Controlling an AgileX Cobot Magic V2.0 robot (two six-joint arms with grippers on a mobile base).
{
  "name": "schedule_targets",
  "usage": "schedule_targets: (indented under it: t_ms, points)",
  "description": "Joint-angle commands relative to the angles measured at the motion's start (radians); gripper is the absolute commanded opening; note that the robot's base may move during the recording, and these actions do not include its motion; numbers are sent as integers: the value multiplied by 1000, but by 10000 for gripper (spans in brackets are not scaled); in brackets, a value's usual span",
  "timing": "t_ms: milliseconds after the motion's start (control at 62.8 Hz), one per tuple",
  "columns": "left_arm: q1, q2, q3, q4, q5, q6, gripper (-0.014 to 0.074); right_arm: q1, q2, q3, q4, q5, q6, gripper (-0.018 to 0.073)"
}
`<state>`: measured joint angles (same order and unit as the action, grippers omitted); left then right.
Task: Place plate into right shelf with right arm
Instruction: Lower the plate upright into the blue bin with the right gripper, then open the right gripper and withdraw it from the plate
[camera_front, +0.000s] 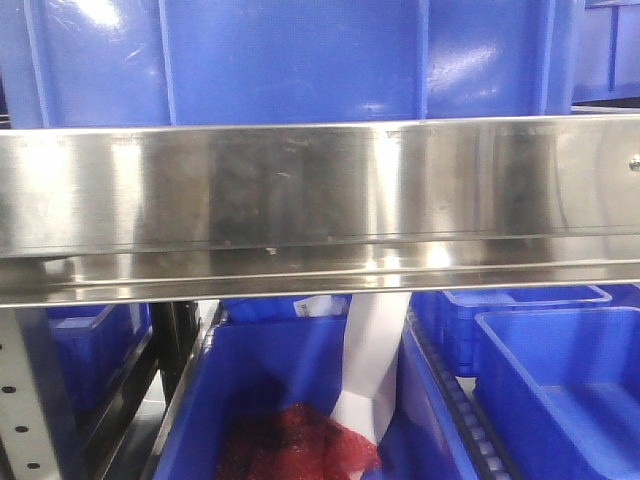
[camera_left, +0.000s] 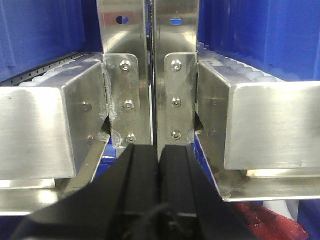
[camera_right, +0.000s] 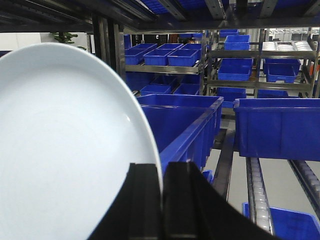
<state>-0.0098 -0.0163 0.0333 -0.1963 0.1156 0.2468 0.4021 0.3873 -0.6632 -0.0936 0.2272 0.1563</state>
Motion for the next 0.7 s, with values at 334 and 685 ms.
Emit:
schedule_targets:
  t_ms: [334, 685]
  points:
    - [-3, -10, 8, -4, -83, -2, -47, -3, 230, -332, 1, -13, -22, 55]
    - [-3, -10, 8, -4, -83, -2, -47, 84, 724, -784, 1, 23, -80, 55]
